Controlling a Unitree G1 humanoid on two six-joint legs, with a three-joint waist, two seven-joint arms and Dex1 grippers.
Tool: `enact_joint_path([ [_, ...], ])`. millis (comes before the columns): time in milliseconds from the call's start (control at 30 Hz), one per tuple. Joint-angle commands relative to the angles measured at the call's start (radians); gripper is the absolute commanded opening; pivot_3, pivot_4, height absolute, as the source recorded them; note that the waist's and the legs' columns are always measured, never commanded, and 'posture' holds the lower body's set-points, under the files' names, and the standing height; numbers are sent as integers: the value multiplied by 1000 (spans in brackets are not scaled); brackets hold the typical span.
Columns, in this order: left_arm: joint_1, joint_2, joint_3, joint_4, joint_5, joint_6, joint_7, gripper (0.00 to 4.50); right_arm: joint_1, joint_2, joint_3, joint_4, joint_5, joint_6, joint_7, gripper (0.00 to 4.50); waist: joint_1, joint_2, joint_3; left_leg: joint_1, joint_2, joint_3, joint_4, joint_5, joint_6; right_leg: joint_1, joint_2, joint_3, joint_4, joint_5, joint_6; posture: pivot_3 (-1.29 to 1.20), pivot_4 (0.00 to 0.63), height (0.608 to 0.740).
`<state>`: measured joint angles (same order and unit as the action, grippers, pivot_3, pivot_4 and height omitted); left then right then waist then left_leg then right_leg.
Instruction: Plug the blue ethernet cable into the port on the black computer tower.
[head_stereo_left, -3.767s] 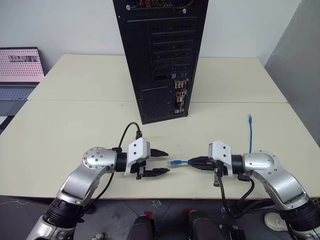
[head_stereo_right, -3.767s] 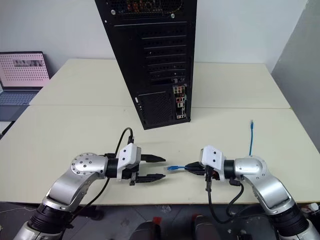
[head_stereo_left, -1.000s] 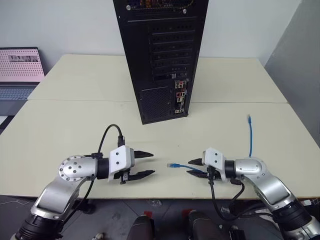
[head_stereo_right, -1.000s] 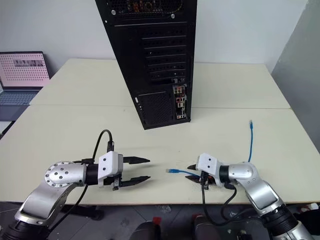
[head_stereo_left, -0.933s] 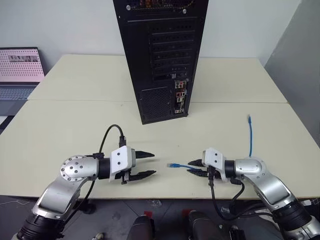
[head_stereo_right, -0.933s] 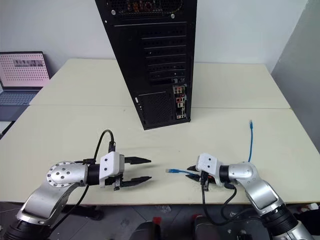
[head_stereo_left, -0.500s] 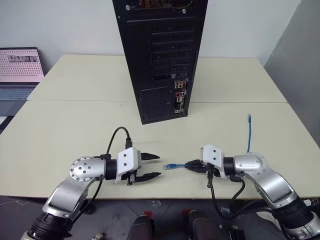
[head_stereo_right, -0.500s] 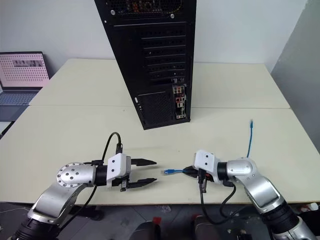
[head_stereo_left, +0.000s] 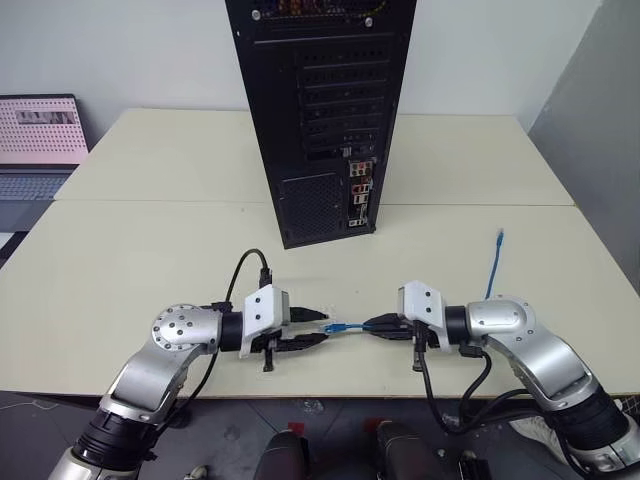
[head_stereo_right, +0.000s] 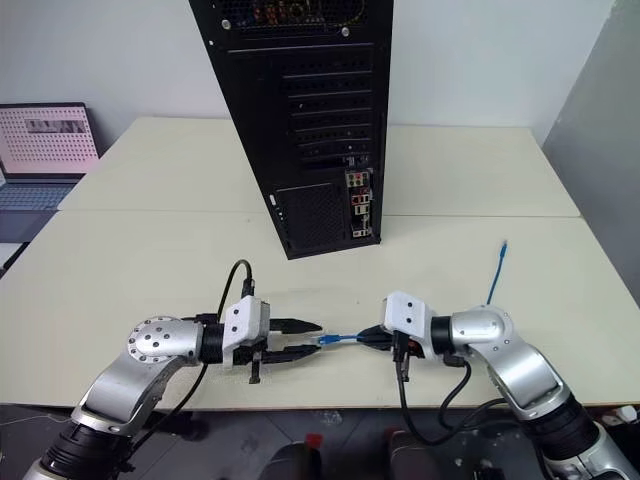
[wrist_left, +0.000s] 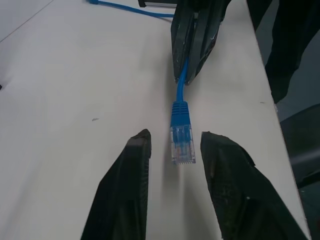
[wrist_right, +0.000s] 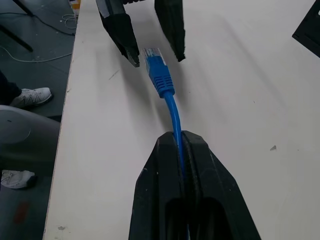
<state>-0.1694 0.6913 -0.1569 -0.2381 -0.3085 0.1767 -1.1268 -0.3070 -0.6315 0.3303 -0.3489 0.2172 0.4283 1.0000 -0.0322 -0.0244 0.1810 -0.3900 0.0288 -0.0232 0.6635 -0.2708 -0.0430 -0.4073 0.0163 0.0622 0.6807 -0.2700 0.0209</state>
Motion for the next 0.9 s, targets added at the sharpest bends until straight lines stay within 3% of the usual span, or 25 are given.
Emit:
enact_joint_path([
  [33, -5, 11, 5, -32, -14, 5, -14, 548, -21, -10, -13, -36, 0, -12, 8, 0, 0, 0, 0, 0, 0, 0, 0, 0, 0, 0, 0, 0, 0, 0, 0, 0, 150, 740],
  [100, -4, 12, 4, -31, -9, 4, -15, 282, -21, -10, -13, -37, 0, -13, 9, 0, 0, 0, 0, 0, 0, 0, 0, 0, 0, 0, 0, 0, 0, 0, 0, 0, 150, 740],
  [567, -10, -4, 9, -15, 4, -10, 11, 280, -21, -13, -18, -40, 2, -12, 7, 0, 0, 0, 0, 0, 0, 0, 0, 0, 0, 0, 0, 0, 0, 0, 0, 0, 150, 740],
  [700, -10, -12, 14, -14, 13, -34, 20, 280, -18, -24, -22, -40, 8, -11, 17, 799, 0, 0, 0, 0, 0, 0, 0, 0, 0, 0, 0, 0, 0, 0, 0, 0, 150, 740],
  [833, -9, -16, 12, -12, 32, -84, 26, 280, -19, -55, -45, -42, 25, -8, 33, 1982, 0, 0, 0, 0, 0, 0, 0, 0, 0, 0, 0, 0, 0, 0, 0, 0, 150, 740],
  [900, -8, -19, 11, -8, 52, -133, 33, 280, -17, -83, -79, -53, 61, 19, 54, 2362, 1, 0, 0, 0, 0, 0, 0, 0, 0, 0, 0, 0, 0, 0, 0, 0, 150, 740],
])
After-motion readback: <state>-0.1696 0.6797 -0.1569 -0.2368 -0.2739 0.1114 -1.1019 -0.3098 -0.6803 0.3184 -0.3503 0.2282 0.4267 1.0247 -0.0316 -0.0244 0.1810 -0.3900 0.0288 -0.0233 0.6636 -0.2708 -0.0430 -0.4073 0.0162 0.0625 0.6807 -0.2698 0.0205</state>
